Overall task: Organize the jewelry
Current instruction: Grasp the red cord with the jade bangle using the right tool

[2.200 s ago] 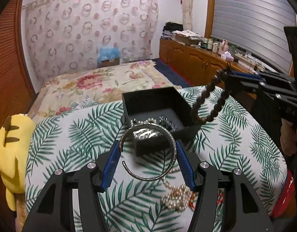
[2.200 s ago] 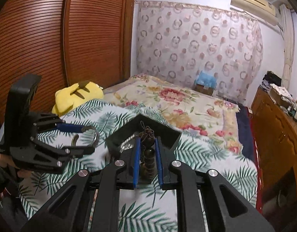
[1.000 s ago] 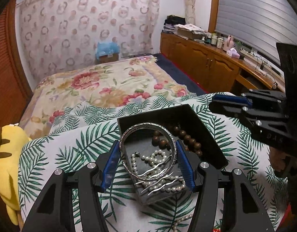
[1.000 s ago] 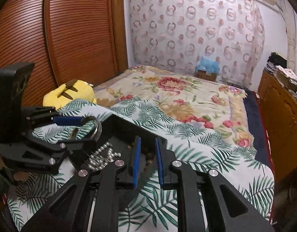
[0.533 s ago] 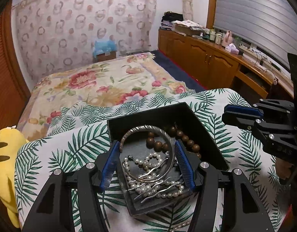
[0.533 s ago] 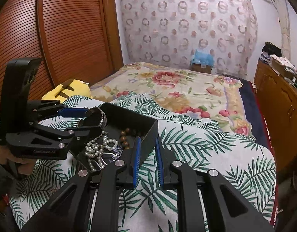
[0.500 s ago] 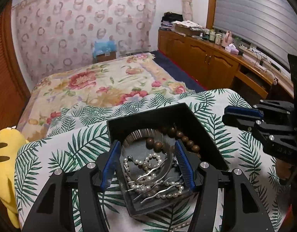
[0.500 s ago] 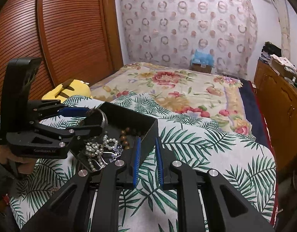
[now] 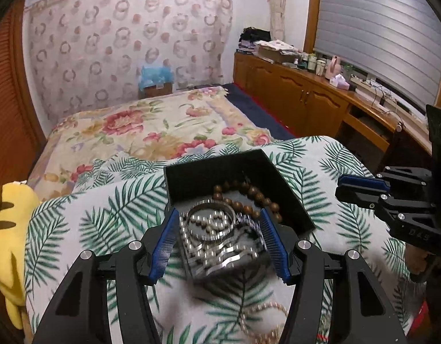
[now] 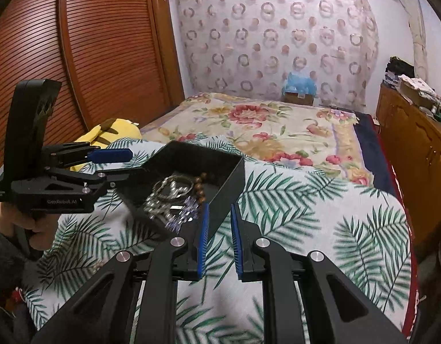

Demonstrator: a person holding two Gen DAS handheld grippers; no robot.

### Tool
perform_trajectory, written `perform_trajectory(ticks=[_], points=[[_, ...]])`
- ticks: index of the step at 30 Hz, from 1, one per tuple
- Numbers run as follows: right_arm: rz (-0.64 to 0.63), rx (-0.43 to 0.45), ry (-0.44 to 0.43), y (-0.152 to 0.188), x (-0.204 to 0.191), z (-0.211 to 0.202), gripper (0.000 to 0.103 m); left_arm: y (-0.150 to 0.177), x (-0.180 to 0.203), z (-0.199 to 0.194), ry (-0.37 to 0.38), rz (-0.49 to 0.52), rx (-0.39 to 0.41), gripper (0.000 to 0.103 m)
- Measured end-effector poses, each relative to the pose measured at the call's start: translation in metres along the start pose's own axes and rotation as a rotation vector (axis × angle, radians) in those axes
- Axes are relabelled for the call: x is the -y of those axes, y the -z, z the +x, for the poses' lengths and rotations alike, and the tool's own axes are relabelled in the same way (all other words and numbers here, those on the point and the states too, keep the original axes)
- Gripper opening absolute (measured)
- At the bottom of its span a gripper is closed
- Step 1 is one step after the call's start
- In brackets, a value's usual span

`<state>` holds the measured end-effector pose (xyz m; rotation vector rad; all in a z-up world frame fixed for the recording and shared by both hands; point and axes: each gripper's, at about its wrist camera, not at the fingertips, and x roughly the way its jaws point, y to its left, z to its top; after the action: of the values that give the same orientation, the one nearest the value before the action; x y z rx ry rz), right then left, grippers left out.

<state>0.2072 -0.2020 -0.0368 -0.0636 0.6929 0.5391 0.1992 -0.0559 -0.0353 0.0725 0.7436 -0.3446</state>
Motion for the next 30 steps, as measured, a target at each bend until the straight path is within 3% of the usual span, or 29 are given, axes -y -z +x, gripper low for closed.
perform_trajectory(ticks=[15, 25, 28, 30], points=[[0.010, -0.074, -0.041, 0.060, -0.052, -0.022, 0.018, 0.071, 0.001, -0.041, 0.025, -0.029, -0.038, 0.056], [-0.030, -0.117, -0.060, 0.082, -0.089, -0.030, 0.018, 0.105, -0.007, -0.070, 0.018, -0.059, -0.027, 0.056], [-0.045, -0.136, -0.068, 0.088, -0.098, -0.032, 0.018, 0.110, -0.008, -0.078, 0.016, -0.067, -0.020, 0.065], [-0.056, -0.147, -0.071, 0.092, -0.103, -0.033, 0.025, 0.115, -0.009, -0.083, 0.010, -0.070, -0.009, 0.067]])
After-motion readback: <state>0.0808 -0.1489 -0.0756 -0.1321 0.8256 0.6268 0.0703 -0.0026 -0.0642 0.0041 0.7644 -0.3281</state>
